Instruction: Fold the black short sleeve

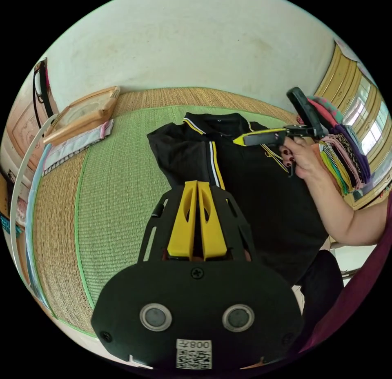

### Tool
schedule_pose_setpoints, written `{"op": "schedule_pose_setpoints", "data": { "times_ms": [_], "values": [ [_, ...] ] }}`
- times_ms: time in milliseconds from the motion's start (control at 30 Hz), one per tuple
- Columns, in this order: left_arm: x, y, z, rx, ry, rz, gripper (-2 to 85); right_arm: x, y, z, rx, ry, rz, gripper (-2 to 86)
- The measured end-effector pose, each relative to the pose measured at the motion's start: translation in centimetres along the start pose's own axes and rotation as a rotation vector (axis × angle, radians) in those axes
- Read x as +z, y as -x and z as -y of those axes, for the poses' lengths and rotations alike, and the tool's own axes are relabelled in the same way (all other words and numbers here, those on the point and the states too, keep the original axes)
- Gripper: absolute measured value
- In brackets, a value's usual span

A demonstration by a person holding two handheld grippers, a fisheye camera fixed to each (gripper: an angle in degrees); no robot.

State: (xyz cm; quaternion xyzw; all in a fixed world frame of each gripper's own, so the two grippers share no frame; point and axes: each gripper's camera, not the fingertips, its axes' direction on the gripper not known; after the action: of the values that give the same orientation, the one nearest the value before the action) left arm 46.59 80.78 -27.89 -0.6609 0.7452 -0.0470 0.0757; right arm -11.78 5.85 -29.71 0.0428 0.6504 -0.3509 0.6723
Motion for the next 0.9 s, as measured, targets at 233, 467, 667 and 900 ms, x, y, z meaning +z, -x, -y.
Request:
{"op": "schedule_pose_setpoints", "data": {
  "times_ms": [233, 467, 667, 900],
  "values": [
    [7.4, 0.9, 7.4, 0.045, 0.111, 0.064, 0.1, -5.2, -8.4, -7.0, 0.282, -0.05, -0.245, 0.1],
    [11.2, -0.1, 10.0, 0.112, 0.171, 0.136, 0.0, -4.1, -10.2, -9.2, 0.334, -0.039, -0.293, 0.1],
    [12.9, 0.2, 13.0, 0.112, 0.161, 0.161, 0.1, -4.1, -11.9, -7.8, 0.344, -0.051, -0.298, 0.1],
    [13.1, 0.2, 14.2, 0.118, 0.196, 0.186, 0.1, -4.4, -12.3, -6.9, 0.334, 0.008, -0.305, 0.1]
  ]
}}
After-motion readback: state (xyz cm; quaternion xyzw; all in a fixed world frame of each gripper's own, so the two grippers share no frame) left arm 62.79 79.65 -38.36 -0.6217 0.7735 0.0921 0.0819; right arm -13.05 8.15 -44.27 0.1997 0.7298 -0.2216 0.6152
